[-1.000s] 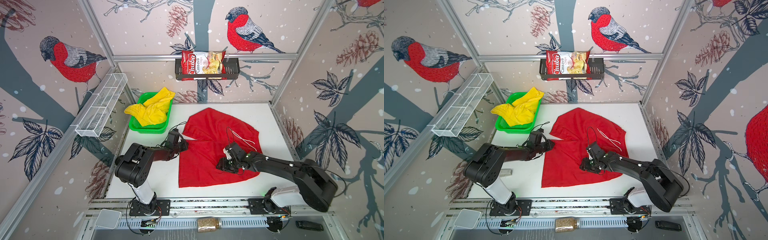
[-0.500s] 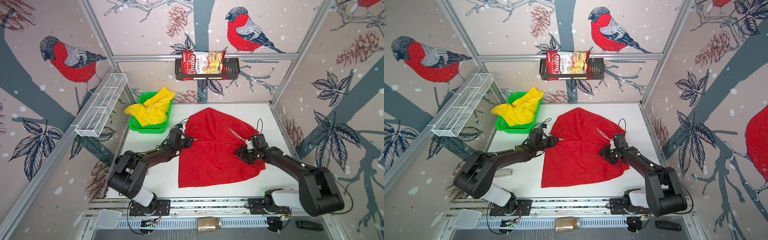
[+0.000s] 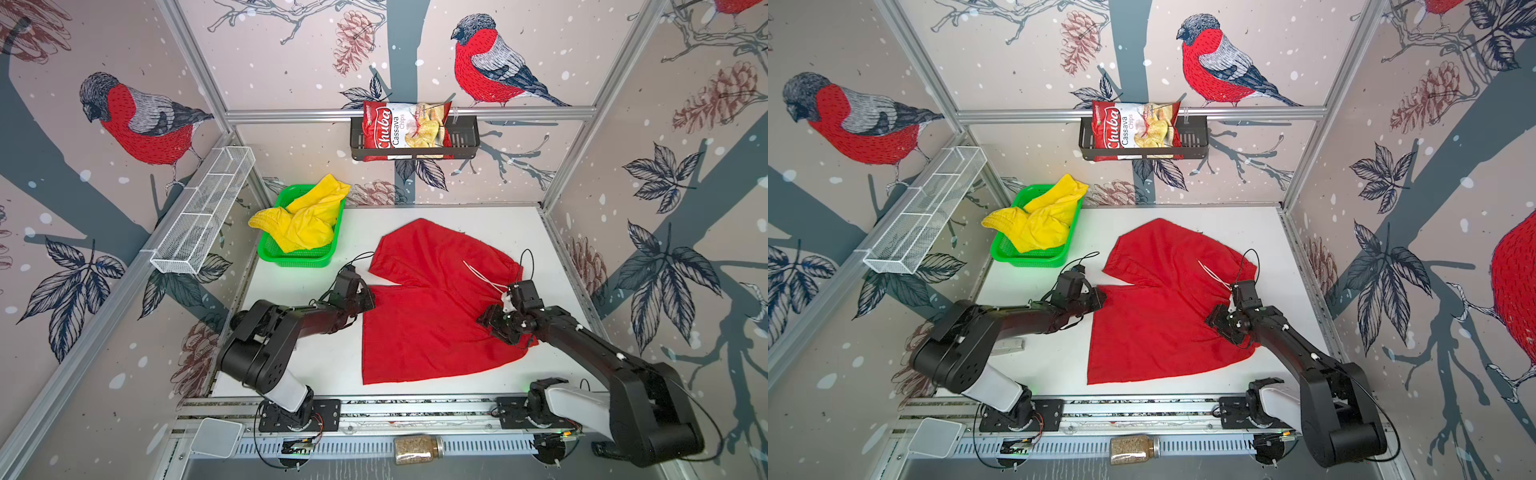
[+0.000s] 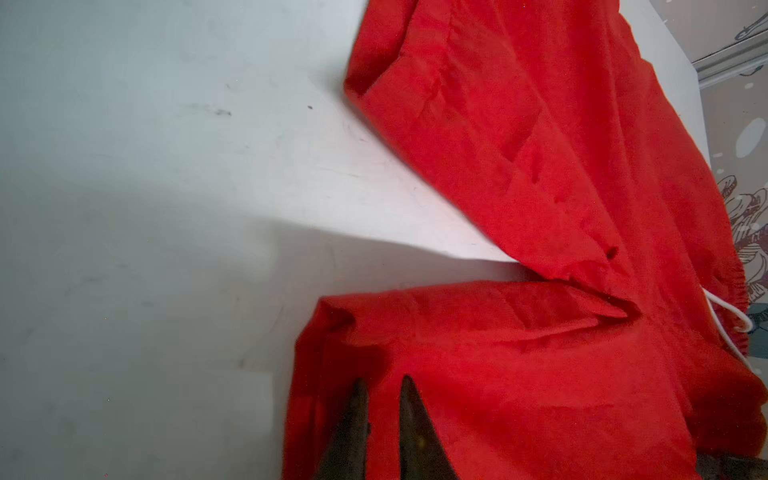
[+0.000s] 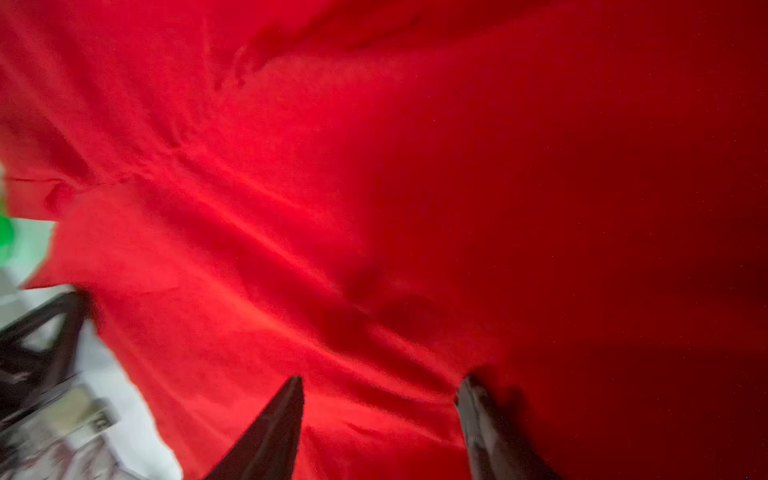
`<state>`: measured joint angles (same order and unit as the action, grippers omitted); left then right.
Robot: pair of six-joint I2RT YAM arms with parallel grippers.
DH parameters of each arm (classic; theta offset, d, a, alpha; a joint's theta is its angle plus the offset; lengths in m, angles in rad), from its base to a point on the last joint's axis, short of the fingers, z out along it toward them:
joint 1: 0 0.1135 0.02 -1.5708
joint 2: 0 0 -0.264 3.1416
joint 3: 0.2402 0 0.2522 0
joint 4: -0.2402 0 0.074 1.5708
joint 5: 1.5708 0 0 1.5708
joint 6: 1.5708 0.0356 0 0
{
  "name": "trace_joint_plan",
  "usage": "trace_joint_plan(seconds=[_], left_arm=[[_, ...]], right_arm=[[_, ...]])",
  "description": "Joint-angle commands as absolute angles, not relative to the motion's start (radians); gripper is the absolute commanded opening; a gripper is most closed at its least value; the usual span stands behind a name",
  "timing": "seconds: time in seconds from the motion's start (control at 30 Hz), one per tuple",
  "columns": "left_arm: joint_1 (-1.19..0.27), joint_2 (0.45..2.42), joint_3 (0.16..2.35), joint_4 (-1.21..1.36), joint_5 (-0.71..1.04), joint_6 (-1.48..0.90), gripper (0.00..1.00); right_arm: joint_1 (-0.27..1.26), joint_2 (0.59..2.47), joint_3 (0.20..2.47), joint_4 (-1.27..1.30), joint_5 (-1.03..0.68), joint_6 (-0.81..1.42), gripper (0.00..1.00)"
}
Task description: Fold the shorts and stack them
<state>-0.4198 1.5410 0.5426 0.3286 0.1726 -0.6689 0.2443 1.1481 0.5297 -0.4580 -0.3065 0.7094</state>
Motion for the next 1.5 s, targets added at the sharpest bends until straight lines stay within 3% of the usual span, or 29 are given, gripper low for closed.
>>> trace_joint_plan(seconds=[0.0, 0.13, 0.47, 0.73, 1.0, 1.27, 1.47], left_arm=[[-0.417, 1.476, 0.568, 0.314, 0.170, -0.629, 0.24], [-0.416, 1.482, 0.682, 0.292, 0.166, -0.601, 0.25], [-0.416, 1.811, 1.061, 0.262, 0.217, -0.562, 0.17], [-0.420, 1.997, 1.141, 0.223, 0.206, -0.547, 0.14], [-0.376, 1.992, 1.027, 0.207, 0.136, -0.541, 0.12], [-0.319, 1.887, 0.864, 0.216, 0.088, -0.525, 0.11], [-0.309, 1.799, 0.828, 0.248, 0.110, -0.524, 0.22]], right_arm=[[0.264, 1.136, 0.665, -0.509, -0.256, 0.675, 0.62], [0.265, 1.244, 0.839, -0.399, -0.263, 0.583, 0.62], [0.319, 1.850, 1.346, -0.220, -0.381, 0.440, 0.58], [0.306, 2.123, 1.545, -0.141, -0.394, 0.427, 0.57], [0.257, 2.276, 1.613, -0.196, -0.310, 0.451, 0.56], [0.187, 2.287, 1.583, -0.206, -0.258, 0.472, 0.55], [0.224, 2.263, 1.638, -0.167, -0.379, 0.412, 0.57]])
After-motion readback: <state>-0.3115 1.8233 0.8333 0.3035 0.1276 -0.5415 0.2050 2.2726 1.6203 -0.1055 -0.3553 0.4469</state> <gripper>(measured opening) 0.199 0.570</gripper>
